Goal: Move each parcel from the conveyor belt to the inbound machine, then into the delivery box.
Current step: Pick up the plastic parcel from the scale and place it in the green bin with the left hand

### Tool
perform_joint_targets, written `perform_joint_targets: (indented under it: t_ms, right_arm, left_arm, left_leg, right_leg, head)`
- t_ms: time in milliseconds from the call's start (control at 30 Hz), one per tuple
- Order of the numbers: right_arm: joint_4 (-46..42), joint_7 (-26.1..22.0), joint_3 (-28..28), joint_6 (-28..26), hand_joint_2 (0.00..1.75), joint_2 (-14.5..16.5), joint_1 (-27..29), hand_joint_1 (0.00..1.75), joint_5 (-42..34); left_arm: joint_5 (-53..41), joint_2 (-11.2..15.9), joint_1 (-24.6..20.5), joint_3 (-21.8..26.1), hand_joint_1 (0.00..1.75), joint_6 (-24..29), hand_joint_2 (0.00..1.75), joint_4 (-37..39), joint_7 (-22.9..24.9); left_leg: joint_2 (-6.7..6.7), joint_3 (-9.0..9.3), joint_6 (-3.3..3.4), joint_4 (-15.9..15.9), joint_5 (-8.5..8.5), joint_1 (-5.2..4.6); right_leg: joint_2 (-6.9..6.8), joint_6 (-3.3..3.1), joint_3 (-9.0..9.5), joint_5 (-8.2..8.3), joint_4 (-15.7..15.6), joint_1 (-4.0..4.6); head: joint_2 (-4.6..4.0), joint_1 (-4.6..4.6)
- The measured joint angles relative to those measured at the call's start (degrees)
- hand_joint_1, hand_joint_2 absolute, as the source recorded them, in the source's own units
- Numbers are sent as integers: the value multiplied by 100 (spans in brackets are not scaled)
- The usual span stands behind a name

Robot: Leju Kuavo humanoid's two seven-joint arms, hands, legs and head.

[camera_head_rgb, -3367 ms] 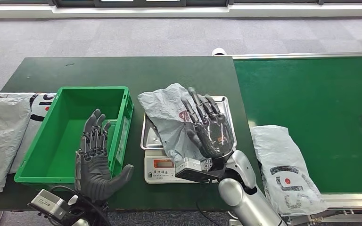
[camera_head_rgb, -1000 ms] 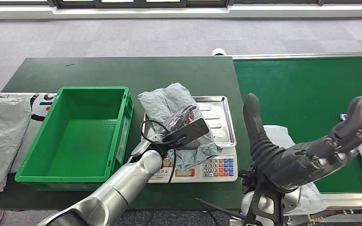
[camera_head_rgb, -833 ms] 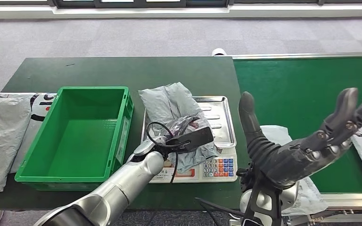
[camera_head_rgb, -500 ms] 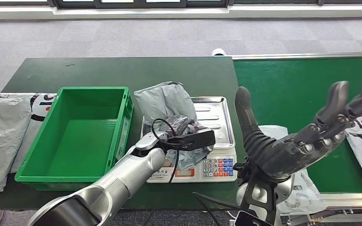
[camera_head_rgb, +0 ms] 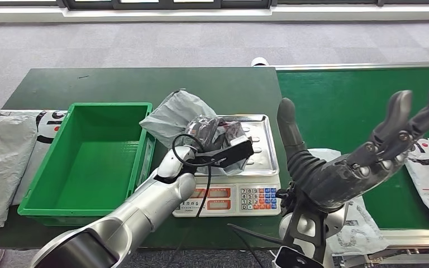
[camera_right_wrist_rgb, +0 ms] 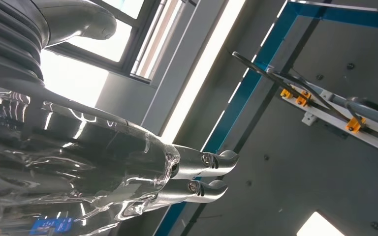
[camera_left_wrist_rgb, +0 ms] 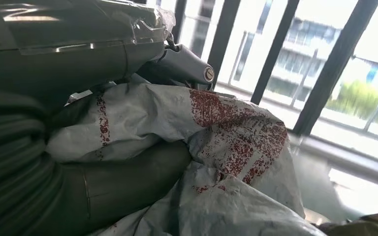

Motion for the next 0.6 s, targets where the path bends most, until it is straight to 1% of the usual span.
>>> perform_joint_targets:
  t_ms: [100, 167, 200, 267, 367, 500, 600]
  right_arm:
    - [0, 0, -2, 0, 175, 0, -5, 0, -28]
    - [1, 0, -11, 0, 175, 0, 6, 0, -27]
    - [1, 0, -21, 0, 175, 0, 23, 0, -24]
    - [2, 0, -42, -1, 175, 0, 83, 0, -23]
    - [3, 0, -56, -2, 175, -1, 178, 0, -31]
    - [7, 0, -78, -2, 175, -1, 266, 0, -47]
    - [20, 0, -85, -2, 175, -1, 287, 0, -61]
  left_arm:
    - [24, 188, 173, 162, 175, 966, 175, -592, -166]
    - [-161, 357, 354, 346, 175, 1434, 175, -1075, -135]
    - [-311, 441, 460, 467, 175, 1577, 175, -1320, -109]
    - [-611, 583, 693, 776, 175, 1678, 175, -1764, -91]
    - [-871, 707, 1033, 1287, 175, 1692, 175, -2287, -187]
    - [-1004, 764, 1388, 1920, 175, 1692, 175, -2751, -388]
    - [-1015, 787, 1533, 2196, 175, 1692, 175, -2949, -429]
  left_leg:
    - [3, 1, -1, 0, 0, 1]
    - [5, 2, -1, -1, 0, 2]
    - [5, 2, -1, -1, 0, 3]
    - [3, 1, -1, -1, 0, 5]
    - [4, -1, -2, -2, 0, 7]
    - [4, -1, -2, -2, 0, 7]
    - [3, -1, -2, -2, 0, 7]
  right_leg:
    - [2, 0, -1, 0, 2, 1]
    - [7, -1, -2, -1, 2, 3]
    - [8, -2, -3, -1, 2, 4]
    - [8, -4, -3, -3, 3, 7]
    - [8, -5, -4, -4, 3, 8]
    - [8, -5, -4, -4, 2, 8]
    - [7, -5, -4, -4, 2, 8]
  head:
    - [0, 0]
    - [1, 0]
    - [0, 0]
    - [0, 0]
    - [0, 0]
    - [1, 0]
    - [1, 0]
